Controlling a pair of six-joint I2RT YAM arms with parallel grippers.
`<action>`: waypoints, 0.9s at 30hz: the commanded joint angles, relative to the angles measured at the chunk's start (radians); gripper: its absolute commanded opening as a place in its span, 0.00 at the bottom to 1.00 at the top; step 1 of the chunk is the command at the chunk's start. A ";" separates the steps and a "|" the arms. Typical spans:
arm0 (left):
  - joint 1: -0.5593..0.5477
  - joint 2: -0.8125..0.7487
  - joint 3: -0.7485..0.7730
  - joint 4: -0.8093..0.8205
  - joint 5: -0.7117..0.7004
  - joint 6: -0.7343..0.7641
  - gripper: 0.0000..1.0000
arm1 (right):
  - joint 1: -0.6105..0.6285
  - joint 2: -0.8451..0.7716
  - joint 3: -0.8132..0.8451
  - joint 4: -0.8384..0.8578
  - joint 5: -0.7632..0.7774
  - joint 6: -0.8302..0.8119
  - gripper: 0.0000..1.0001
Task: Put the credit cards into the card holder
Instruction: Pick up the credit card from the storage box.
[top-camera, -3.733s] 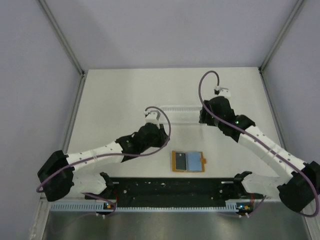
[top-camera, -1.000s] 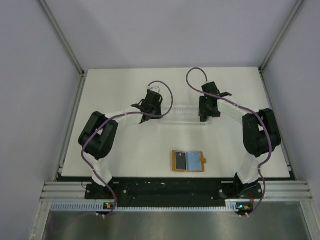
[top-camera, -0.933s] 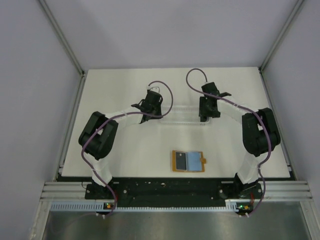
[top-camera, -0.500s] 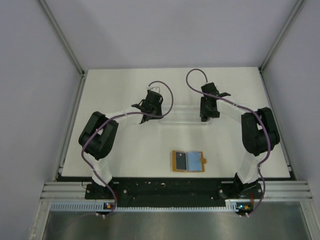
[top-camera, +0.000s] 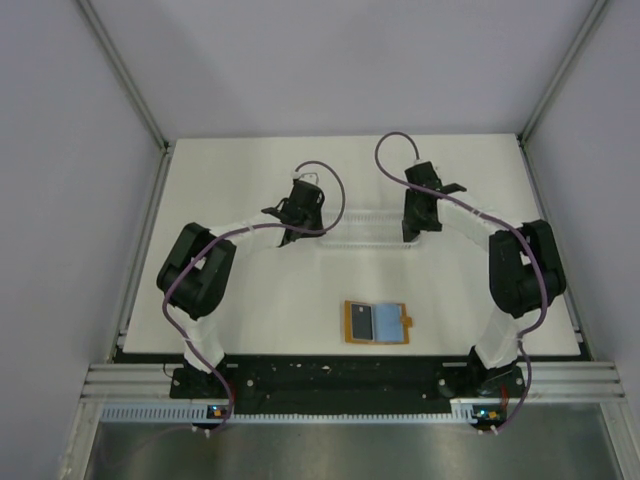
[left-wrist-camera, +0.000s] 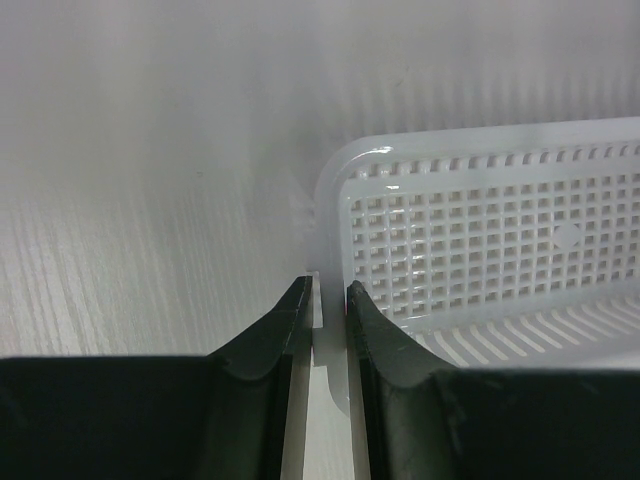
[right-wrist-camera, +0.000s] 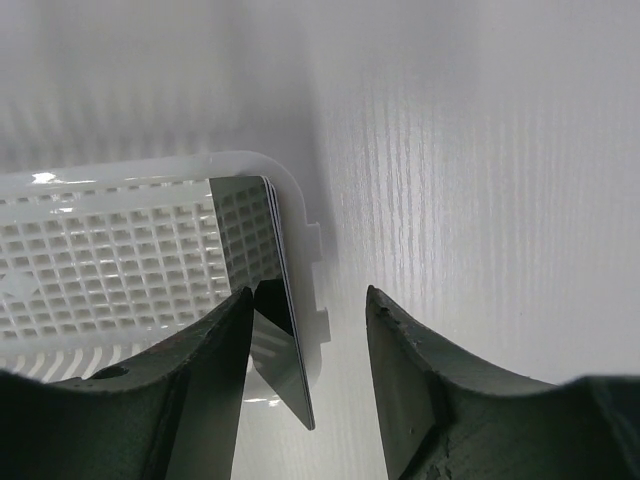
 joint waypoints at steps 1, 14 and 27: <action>0.016 0.004 -0.004 0.023 -0.018 0.005 0.06 | -0.024 -0.065 0.009 -0.021 0.066 -0.015 0.48; 0.016 0.014 -0.004 0.028 -0.005 0.001 0.05 | -0.024 -0.077 0.006 -0.021 0.049 -0.021 0.31; 0.017 0.014 -0.006 0.028 -0.003 -0.002 0.05 | -0.024 -0.112 -0.004 -0.023 0.077 -0.030 0.21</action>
